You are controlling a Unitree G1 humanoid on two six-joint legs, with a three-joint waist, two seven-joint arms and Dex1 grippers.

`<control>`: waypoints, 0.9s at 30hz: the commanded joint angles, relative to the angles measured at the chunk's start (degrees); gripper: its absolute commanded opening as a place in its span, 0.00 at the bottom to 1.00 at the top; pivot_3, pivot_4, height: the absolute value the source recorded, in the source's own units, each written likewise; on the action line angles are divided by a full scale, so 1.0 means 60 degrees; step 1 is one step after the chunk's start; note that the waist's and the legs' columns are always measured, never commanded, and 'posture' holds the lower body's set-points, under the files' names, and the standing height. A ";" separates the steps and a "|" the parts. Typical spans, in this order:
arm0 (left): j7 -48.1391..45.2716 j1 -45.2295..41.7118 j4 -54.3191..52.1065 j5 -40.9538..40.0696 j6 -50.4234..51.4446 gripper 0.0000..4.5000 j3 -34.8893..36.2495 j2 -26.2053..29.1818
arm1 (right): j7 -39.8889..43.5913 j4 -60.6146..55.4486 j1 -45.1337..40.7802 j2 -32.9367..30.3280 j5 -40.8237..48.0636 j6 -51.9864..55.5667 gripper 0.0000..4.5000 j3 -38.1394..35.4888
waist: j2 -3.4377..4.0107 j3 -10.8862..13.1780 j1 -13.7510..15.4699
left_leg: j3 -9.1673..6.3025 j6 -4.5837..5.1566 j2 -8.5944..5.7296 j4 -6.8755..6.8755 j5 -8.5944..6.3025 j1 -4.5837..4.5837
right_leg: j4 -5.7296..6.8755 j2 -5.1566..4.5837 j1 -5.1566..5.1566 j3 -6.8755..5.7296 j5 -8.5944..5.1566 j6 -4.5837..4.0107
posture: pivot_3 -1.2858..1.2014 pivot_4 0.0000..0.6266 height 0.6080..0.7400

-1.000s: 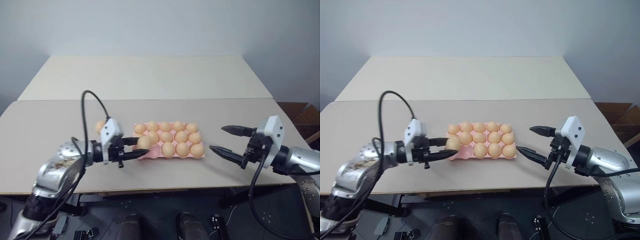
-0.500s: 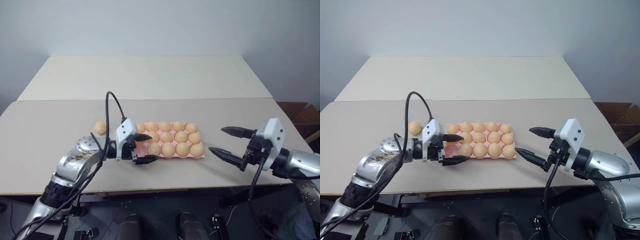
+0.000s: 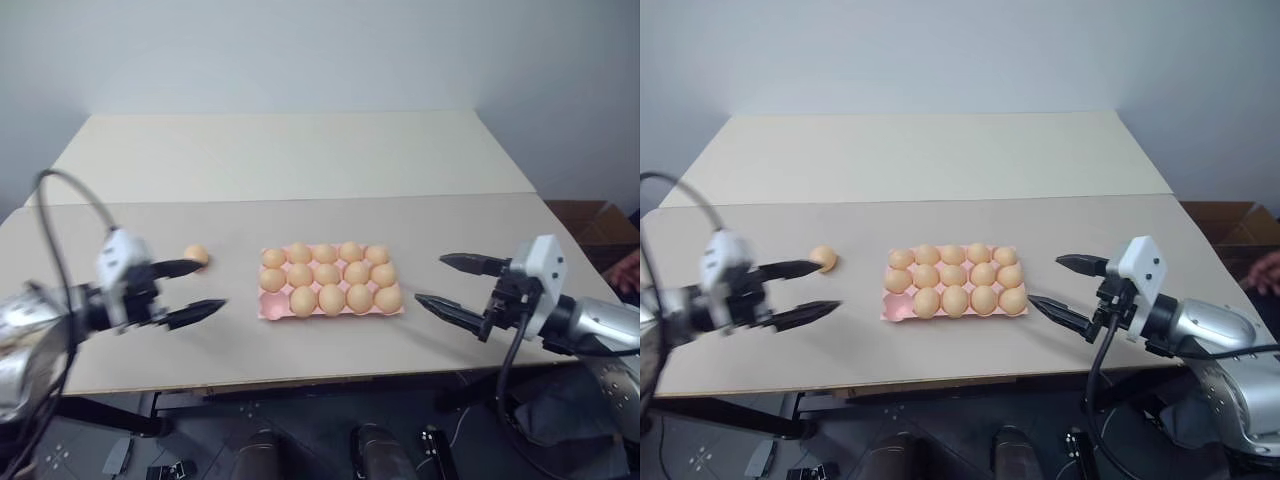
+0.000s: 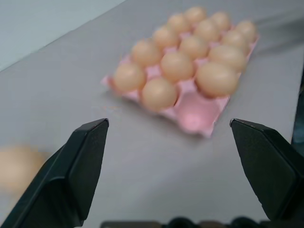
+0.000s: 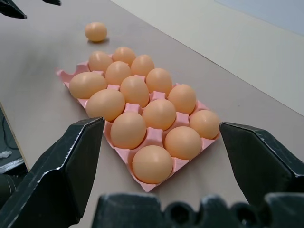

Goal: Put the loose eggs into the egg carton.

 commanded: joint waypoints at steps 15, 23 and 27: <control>0.1113 0.2650 -0.1467 -0.0613 0.0110 0.99 0.2295 -0.1046 | 0.0613 0.0486 -0.0637 -0.0193 -0.0144 -0.0446 1.00 0.0160 | -0.0008 0.0000 0.0224 | 0.0013 -0.0003 0.0002 0.0001 -0.0001 -0.0004 | -0.0002 -0.0006 -0.0004 -0.0003 -0.0038 -0.0080 | 0.52 0.24 1.00; 0.3382 0.0197 -0.0627 0.0268 0.1100 0.99 0.0402 -0.0962 | 0.0516 0.0404 -0.0614 -0.0140 -0.0169 -0.0458 1.00 0.0172 | -0.0007 -0.0001 0.0317 | 0.0006 -0.0003 -0.0004 0.0007 0.0000 0.0000 | 0.0007 -0.0005 0.0005 -0.0010 -0.0040 -0.0072 | 0.52 0.24 1.00; 0.5061 -0.1504 0.0124 0.1148 0.1825 0.99 -0.1018 -0.1544 | 0.0385 0.0229 -0.0567 -0.0118 -0.0241 -0.0517 1.00 0.0221 | -0.0016 -0.0006 0.0239 | 0.0007 -0.0002 -0.0009 0.0011 0.0000 -0.0004 | -0.0005 -0.0004 0.0015 -0.0001 0.0021 -0.0003 | 0.52 0.24 1.00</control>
